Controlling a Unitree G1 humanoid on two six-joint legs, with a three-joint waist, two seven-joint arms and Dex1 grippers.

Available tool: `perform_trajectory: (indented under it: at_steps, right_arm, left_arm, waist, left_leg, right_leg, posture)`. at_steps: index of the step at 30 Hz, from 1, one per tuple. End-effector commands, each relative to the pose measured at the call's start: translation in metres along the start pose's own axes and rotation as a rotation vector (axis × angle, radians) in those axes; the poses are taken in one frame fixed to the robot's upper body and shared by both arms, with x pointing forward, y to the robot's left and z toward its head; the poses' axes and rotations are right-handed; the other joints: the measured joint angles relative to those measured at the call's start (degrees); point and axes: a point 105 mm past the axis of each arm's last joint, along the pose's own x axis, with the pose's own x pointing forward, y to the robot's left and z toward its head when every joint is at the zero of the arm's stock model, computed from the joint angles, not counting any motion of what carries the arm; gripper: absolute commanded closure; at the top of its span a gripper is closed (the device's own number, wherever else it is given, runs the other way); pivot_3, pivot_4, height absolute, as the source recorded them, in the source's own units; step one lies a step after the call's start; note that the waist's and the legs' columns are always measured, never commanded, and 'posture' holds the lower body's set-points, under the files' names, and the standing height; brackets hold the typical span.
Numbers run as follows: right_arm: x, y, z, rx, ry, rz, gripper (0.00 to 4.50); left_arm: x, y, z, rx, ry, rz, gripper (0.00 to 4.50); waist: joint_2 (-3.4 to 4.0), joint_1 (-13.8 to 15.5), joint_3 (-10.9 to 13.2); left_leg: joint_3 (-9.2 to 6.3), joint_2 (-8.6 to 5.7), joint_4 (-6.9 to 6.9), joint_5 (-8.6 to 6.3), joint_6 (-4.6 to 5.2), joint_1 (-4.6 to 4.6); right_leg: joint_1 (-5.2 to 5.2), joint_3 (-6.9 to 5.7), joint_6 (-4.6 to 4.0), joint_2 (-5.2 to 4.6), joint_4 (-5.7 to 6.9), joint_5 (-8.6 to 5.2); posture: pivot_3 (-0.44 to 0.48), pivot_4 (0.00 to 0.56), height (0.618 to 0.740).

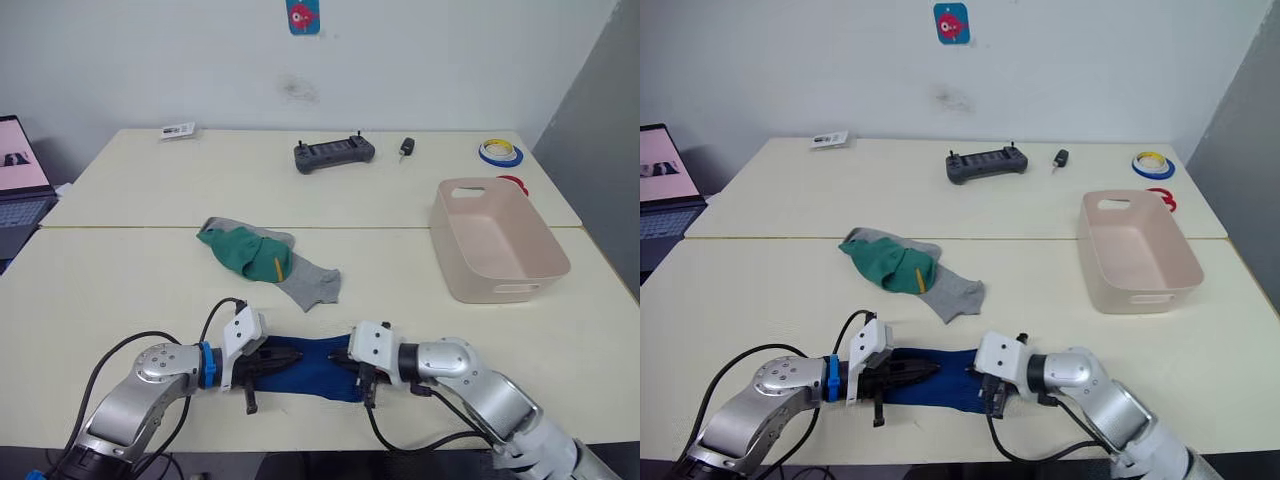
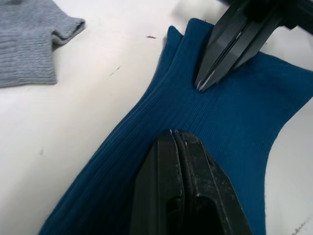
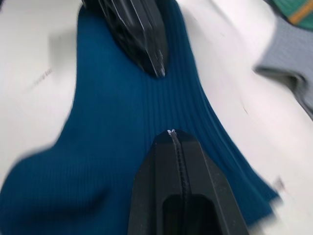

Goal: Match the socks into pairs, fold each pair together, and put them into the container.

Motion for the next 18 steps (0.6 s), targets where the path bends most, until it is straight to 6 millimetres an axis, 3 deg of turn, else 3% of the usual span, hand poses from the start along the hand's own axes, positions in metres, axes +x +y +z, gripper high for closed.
perform_trajectory:
  at_steps: [1, 5, 11, 14, 18]
  right_arm:
    - [-0.018, -0.012, -0.022, 0.038, 0.08, -0.069, 4.5]
    - [-0.035, -0.015, -0.013, 0.022, 0.023, -0.089, 4.5]
    - [-0.044, -0.009, 0.024, 0.048, -0.161, -0.106, 4.5]
    - [-0.053, -0.009, 0.027, 0.069, -0.179, -0.132, 4.5]
    - [-0.065, -0.008, 0.024, 0.079, -0.163, -0.153, 4.5]
  left_arm:
    - [-0.01, 0.011, -0.027, -0.072, 0.092, 0.081, 4.45]
    - [-0.005, 0.014, -0.019, -0.088, 0.041, 0.098, 4.45]
    - [-0.002, 0.007, 0.026, -0.078, -0.098, 0.047, 4.45]
    - [-0.01, 0.002, 0.042, -0.065, -0.108, 0.006, 4.45]
    - [-0.024, 0.004, 0.041, -0.026, -0.036, -0.004, 4.45]
  waist:
    - [0.02, -0.01, -0.06]
    - [0.05, 0.0, -0.08]
    - [0.06, -0.01, -0.01]
    - [-0.08, 0.0, 0.08]
    - [-0.09, 0.01, 0.15]
  left_leg:
    - [-0.01, 0.0, 0.0, 0.0, 0.0, 0.03]
    - [-0.02, 0.0, -0.03, 0.0, 0.0, 0.23]
    - [-0.05, 0.03, -0.02, 0.0, 0.0, 0.16]
    - [-0.06, 0.03, -0.01, 0.0, -0.01, -0.11]
    - [-0.03, 0.01, -0.01, 0.01, -0.02, -0.13]
  right_leg:
    - [0.05, -0.01, 0.0, 0.0, 0.0, 0.0]
    - [0.27, -0.02, 0.01, 0.0, -0.02, -0.01]
    - [0.25, -0.05, 0.01, 0.01, -0.02, -0.01]
    - [0.02, -0.06, 0.01, 0.01, -0.04, -0.01]
    - [-0.03, -0.03, 0.01, -0.01, -0.05, -0.01]
  posture:
    - [0.0, 0.15, 0.74]
    - [0.0, 0.15, 0.74]
    - [0.0, 0.15, 0.74]
    - [0.0, 0.15, 0.74]
    - [0.0, 0.15, 0.74]
